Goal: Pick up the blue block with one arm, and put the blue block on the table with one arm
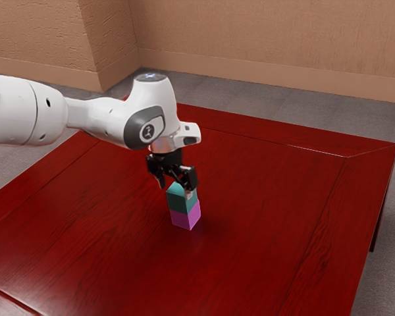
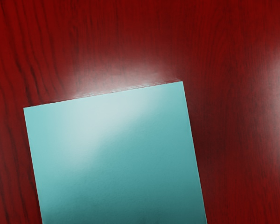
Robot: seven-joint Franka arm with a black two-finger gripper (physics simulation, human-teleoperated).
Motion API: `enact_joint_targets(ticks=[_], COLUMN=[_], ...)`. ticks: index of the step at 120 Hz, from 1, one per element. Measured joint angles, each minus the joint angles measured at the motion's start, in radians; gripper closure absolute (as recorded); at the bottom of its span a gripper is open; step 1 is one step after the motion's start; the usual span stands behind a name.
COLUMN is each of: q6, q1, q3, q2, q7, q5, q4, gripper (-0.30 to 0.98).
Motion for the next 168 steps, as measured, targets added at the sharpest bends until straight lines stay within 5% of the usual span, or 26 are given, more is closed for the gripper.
enact_joint_targets(ticks=[63, 112, 168], q6=[0.009, -0.016, -0.099], q1=[0.007, -0.004, -0.132], q3=[0.007, 0.003, -0.002], q2=[0.144, 0.139, 0.343], q7=[0.002, 0.000, -0.017], q5=[0.004, 0.018, 0.067], q4=[0.118, 0.194, 0.462], gripper=[0.00, 0.34, 0.36])
